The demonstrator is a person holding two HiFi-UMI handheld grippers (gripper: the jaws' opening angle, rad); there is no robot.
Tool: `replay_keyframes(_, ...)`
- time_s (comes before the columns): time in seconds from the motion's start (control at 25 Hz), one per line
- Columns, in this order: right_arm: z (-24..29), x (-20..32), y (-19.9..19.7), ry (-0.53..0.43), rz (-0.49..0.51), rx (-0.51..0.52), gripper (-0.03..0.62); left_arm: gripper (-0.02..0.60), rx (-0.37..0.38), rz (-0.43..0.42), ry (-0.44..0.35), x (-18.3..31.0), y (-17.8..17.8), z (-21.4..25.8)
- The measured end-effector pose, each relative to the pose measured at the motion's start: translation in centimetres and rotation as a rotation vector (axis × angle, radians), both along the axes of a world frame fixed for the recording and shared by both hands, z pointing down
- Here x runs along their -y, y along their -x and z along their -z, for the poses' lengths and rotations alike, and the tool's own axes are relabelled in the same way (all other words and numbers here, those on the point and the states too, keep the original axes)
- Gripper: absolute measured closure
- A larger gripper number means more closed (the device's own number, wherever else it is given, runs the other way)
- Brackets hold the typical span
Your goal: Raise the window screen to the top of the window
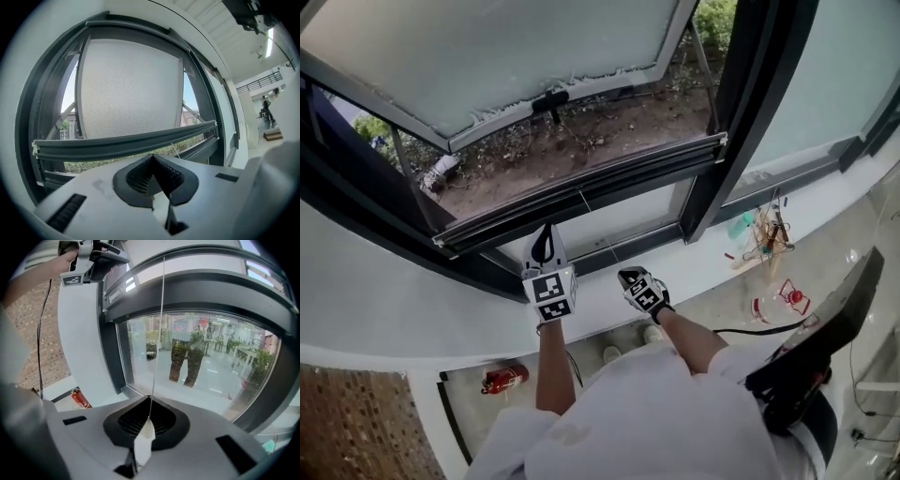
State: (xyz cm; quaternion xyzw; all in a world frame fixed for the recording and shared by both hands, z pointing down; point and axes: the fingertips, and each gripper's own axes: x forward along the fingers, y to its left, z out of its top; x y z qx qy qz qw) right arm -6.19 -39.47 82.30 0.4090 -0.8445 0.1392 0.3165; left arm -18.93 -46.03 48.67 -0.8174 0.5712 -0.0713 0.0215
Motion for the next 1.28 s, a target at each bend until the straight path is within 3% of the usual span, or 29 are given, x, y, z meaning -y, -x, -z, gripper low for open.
replay_keyframes(0.4,-0.3,0.5,0.9,0.008,0.015,0.008,0.592,0.580,-0.021,-0.011,0.002,-0.5,0.3,0.6)
replay_keyframes(0.56,1.5,1.2,1.6,-0.018,-0.001,0.063,0.592,0.580,-0.033,0.004,-0.008,-0.7,0.6,0.6)
replay_keyframes(0.72,4.7,3.3,2.5,-0.096,-0.023,0.144,0.592,0.580,-0.047,0.014,0.007,-1.1,1.1,-0.2)
replay_keyframes(0.92,9.2,6.3,3.2,-0.208,-0.004,0.172,0.592,0.580,-0.057,0.025,0.002,-1.1,1.4,-0.1)
replay_keyframes(1.08,11.6,6.5,3.7,-0.324,0.063,0.087,0.592,0.580,-0.058,0.024,0.005,-1.2,1.2,-0.2)
replay_keyframes(1.28,12.5,5.6,3.8,-0.344,0.046,0.149,0.592,0.580,-0.057,0.014,0.005,-1.2,0.4,-0.3)
